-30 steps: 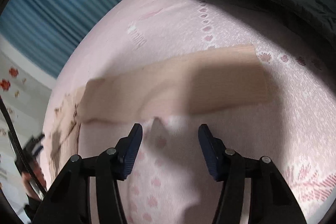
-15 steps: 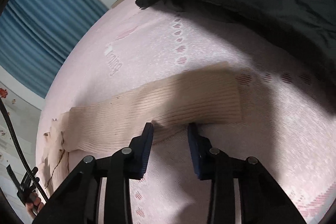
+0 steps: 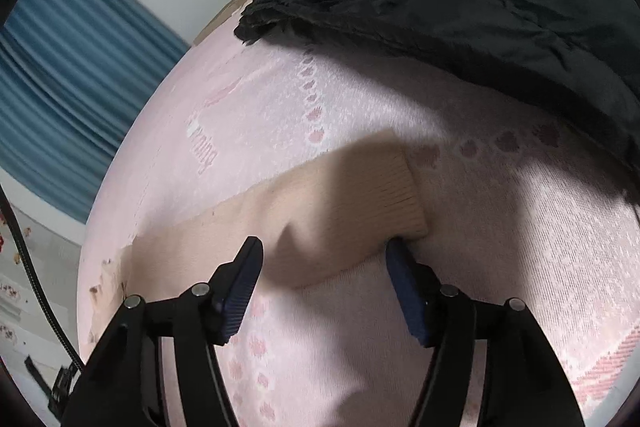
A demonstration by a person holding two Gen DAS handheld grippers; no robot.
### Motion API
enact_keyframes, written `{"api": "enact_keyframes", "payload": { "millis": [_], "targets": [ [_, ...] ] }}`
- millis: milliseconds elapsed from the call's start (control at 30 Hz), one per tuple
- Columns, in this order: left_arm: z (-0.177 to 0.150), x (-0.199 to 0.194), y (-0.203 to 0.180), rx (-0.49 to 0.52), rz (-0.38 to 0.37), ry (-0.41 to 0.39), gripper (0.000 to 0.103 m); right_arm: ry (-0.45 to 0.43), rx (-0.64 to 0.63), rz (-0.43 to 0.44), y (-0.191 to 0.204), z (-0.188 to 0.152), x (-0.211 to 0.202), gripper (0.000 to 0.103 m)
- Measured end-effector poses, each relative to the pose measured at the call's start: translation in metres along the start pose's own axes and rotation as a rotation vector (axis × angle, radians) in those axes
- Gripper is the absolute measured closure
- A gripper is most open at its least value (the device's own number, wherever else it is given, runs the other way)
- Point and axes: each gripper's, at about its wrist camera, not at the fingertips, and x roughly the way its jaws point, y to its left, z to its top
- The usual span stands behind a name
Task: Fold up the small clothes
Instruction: 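Open the left tool while the right tool reaches and grasps the other sleeve cuff, then lift the sleeve with the right tool and lay it across the sweater body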
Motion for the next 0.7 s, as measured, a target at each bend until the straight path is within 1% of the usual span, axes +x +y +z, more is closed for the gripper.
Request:
{"api": "enact_keyframes", "payload": {
  "millis": [33, 100, 133, 167, 200, 267, 367, 433, 567, 700],
  "targets": [
    [0.001, -0.003, 0.006, -0.004, 0.01, -0.006, 0.025, -0.004, 0.001, -0.004, -0.001, 0.002, 0.001, 0.041],
    [0.001, -0.006, 0.019, -0.022, 0.025, -0.009, 0.025, -0.012, -0.02, -0.039, 0.001, 0.005, 0.004, 0.057],
    [0.0, -0.008, 0.028, -0.04, 0.034, -0.008, 0.025, -0.007, -0.04, -0.057, 0.003, 0.007, 0.006, 0.078],
    [-0.002, -0.009, 0.035, -0.054, 0.038, -0.006, 0.025, 0.005, -0.053, -0.056, 0.004, 0.007, 0.008, 0.092],
    [-0.003, -0.01, 0.043, -0.069, 0.042, -0.002, 0.025, 0.013, -0.061, -0.051, 0.006, 0.008, 0.009, 0.092],
    [-0.008, -0.012, 0.056, -0.091, 0.052, 0.008, 0.025, -0.01, -0.086, -0.06, 0.014, 0.007, 0.004, 0.092],
    [-0.015, -0.013, 0.071, -0.117, 0.056, 0.022, 0.025, -0.045, -0.166, -0.059, 0.042, 0.006, -0.011, 0.092],
    [-0.017, -0.016, 0.078, -0.126, 0.058, 0.028, 0.025, -0.071, -0.228, -0.044, 0.067, 0.006, -0.021, 0.092],
    [-0.016, -0.024, 0.089, -0.126, 0.057, 0.022, 0.025, -0.119, -0.399, -0.021, 0.14, -0.001, -0.038, 0.092],
    [-0.015, -0.034, 0.099, -0.105, 0.062, 0.012, 0.025, -0.162, -0.586, 0.029, 0.232, -0.021, -0.046, 0.093]
  ]
}}
